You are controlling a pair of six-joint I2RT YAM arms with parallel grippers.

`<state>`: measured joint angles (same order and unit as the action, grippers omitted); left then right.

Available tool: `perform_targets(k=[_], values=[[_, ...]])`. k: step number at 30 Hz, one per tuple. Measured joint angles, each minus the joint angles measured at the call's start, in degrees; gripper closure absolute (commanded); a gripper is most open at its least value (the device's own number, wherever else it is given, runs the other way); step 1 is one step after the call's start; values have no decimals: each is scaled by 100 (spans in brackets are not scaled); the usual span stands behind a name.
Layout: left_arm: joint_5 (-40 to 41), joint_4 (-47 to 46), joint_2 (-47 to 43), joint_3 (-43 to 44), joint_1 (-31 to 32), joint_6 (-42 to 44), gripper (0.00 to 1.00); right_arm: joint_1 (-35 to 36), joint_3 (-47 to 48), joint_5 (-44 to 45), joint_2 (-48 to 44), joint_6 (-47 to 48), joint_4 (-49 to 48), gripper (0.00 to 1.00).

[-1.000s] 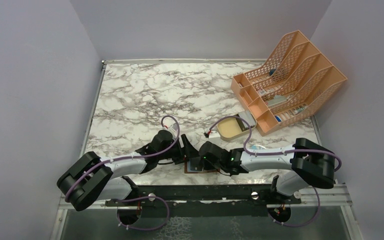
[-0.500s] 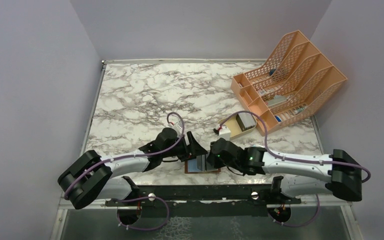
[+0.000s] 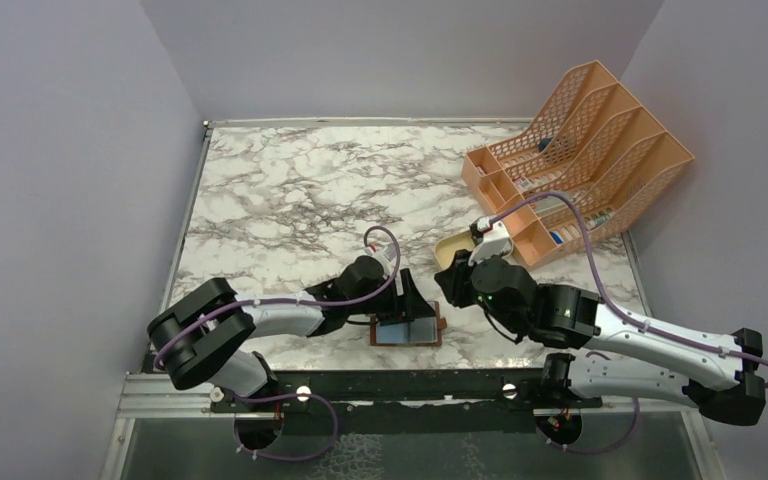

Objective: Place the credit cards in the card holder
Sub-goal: Turn over the card slot in the card holder, then pick up the credit card from the storage box.

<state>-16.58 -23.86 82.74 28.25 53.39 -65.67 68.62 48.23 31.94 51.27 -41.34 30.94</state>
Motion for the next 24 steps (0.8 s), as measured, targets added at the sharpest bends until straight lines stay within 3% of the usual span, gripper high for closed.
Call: perform_targets(k=[8, 12, 15, 20, 24], values=[[476, 476, -472, 4, 0, 308, 27, 0, 262, 426, 448, 588, 160, 79], [1051, 1333, -1040, 175, 0, 673, 11, -186, 391, 549, 728, 916, 203, 79], [1488, 1875, -1451, 284, -2, 914, 1, -612, 448, 498, 970, 1161, 133, 76], [2017, 2540, -2068, 289, -7, 1143, 1, -1460, 466, 260, 1628, 1528, -74, 67], [2302, 3053, -2350, 291, -7, 1349, 1, -1950, 704, 251, 2374, 1921, -61, 65]])
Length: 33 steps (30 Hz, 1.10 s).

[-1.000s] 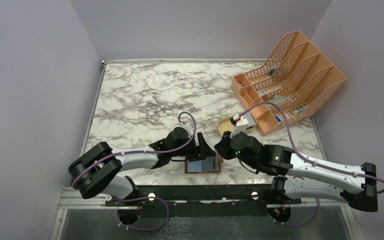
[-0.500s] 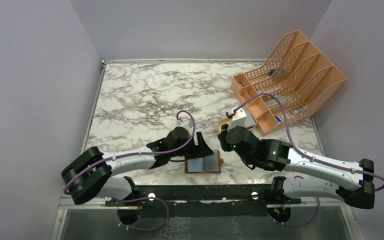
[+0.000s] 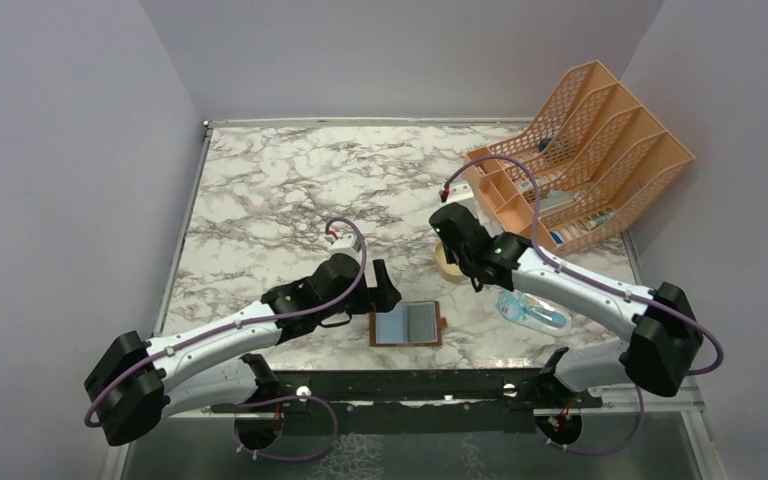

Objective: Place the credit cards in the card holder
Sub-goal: Pick up the credit card from the storage box.

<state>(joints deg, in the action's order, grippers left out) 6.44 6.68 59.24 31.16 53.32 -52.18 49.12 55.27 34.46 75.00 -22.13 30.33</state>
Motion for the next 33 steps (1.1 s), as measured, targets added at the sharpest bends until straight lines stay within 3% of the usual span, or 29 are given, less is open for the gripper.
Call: perform_targets(k=[10, 18, 33], values=[[466, 1147, -426, 599, 0, 774, 1, -986, 511, 319, 1325, 730, -24, 57], [651, 1338, -702, 765, 0, 1147, 1, -1119, 949, 673, 2243, 960, -2, 53], [828, 1532, -1027, 728, 0, 1294, 1, -1255, 1023, 1239, 2479, 1005, 170, 53]])
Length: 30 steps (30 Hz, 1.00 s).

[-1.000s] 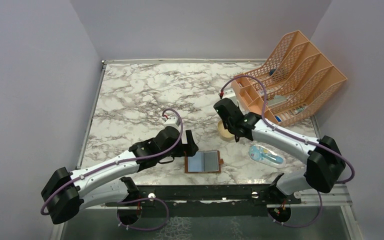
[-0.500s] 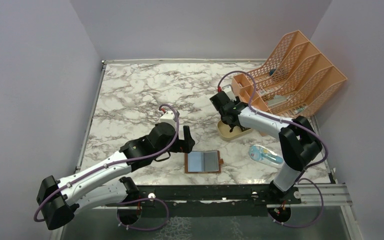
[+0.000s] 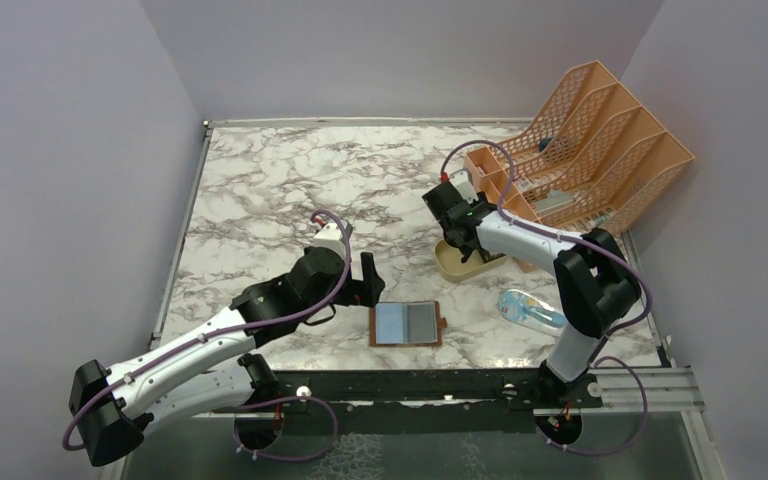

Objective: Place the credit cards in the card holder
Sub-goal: Pick up the credit card from the storage box.

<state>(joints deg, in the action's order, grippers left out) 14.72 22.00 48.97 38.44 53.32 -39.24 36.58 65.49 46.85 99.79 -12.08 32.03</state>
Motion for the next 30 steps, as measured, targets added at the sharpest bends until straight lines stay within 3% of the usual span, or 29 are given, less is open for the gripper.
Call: perform_targets(k=[6, 13, 30], values=[[17, 2, -2, -79, 0, -4, 1, -33, -4, 2, 57, 0, 2, 53], [50, 4, -2, -98, 0, -7, 1, -33, -7, 2, 76, 22, -2, 45], [127, 7, 0, -98, 0, -7, 1, -50, -7, -2, 146, -7, -4, 65]])
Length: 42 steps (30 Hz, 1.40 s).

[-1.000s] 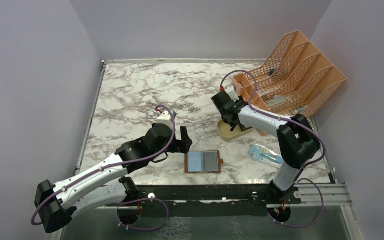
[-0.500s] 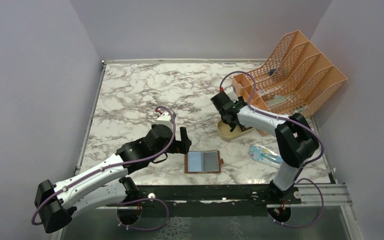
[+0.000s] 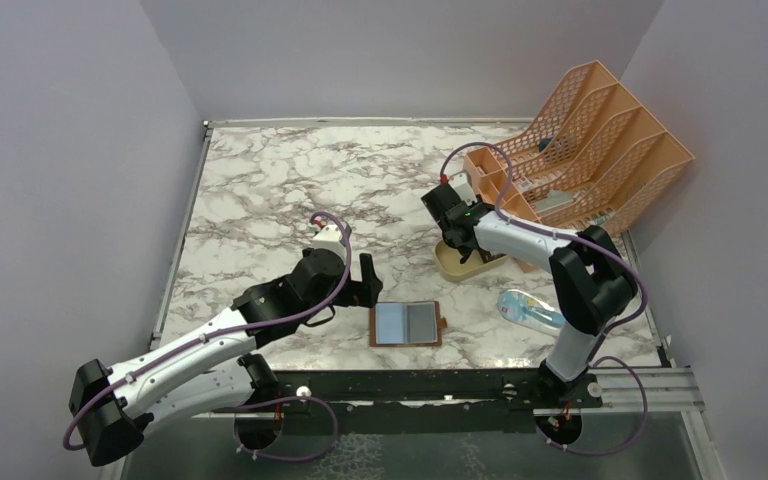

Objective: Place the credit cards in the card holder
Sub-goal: Pick up the credit card from the storage box.

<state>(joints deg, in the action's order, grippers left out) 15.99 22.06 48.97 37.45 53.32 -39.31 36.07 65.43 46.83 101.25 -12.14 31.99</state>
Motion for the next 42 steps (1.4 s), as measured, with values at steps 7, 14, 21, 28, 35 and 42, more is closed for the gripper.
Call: perform_targets(k=[7, 14, 21, 28, 35, 42], values=[[-2, -7, 66, -7, 0, -22, 1, 2, 0, -35, -22, -11, -7, 70], [-2, -13, 81, -87, 0, -92, 1, 2, 0, -125, -24, -13, -20, 76], [-7, -57, 127, -190, 0, -179, 1, 2, 0, -151, -96, -13, -20, 80], [-9, -96, 173, -245, 0, -240, 1, 0, 0, -146, -219, -11, -9, 85], [-111, -190, 175, -302, -2, -319, 1, -7, 2, -363, -356, -4, 57, 97], [-319, -343, 264, -459, -4, -505, 2, -9, 0, -918, -960, 0, 94, 99]])
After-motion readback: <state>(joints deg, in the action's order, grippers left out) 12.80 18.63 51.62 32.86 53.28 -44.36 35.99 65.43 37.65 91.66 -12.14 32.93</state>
